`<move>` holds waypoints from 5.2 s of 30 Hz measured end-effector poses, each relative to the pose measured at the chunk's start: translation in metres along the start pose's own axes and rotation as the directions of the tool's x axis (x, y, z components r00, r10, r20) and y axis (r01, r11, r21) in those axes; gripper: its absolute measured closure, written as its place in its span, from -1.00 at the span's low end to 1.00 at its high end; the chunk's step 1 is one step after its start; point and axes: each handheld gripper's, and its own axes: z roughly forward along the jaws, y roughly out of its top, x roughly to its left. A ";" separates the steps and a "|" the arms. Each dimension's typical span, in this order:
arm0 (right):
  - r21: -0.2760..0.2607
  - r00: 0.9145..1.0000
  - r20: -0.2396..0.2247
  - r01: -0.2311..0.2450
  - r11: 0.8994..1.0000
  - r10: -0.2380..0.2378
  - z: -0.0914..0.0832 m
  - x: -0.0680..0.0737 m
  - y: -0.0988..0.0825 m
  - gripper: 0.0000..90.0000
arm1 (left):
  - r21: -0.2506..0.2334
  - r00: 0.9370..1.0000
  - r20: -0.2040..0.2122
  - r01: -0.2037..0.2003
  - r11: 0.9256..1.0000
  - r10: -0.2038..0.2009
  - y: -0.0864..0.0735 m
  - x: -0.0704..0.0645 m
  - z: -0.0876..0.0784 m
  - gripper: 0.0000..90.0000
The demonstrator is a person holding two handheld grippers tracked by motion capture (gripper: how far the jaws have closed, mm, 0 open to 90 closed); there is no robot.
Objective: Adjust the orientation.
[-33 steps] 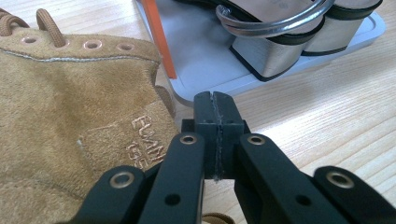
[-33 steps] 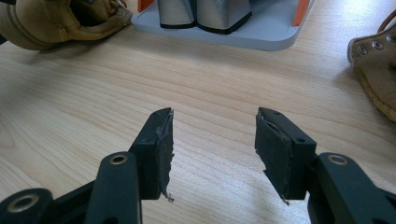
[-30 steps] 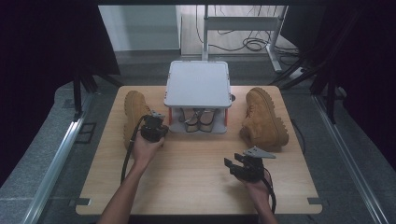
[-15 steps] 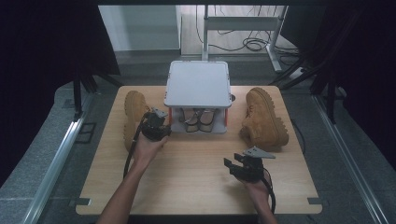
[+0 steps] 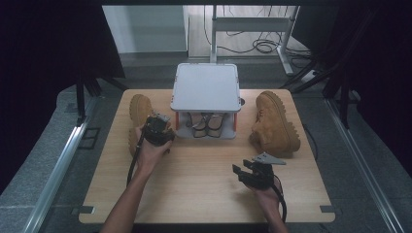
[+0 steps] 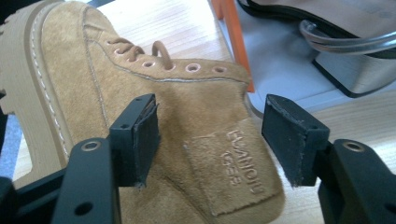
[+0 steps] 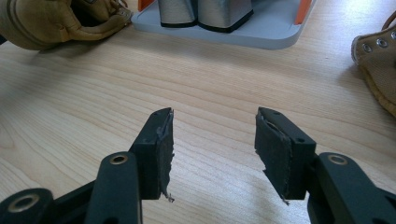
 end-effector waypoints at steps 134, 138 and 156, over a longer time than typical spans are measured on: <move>0.005 1.000 0.023 -0.020 1.000 0.020 0.004 -0.003 0.001 0.04 | -0.171 0.896 0.392 0.292 0.941 -0.207 -0.051 0.143 -0.096 -0.16; 0.005 1.000 0.028 -0.013 1.000 0.013 0.002 -0.003 0.002 0.04 | -0.181 0.891 0.426 0.252 0.951 -0.155 -0.056 0.126 -0.102 -0.16; -0.005 0.996 0.088 0.025 1.000 -0.024 -0.009 -0.010 0.019 0.06 | -0.133 0.853 0.521 0.114 0.985 -0.029 -0.075 0.068 -0.071 -0.22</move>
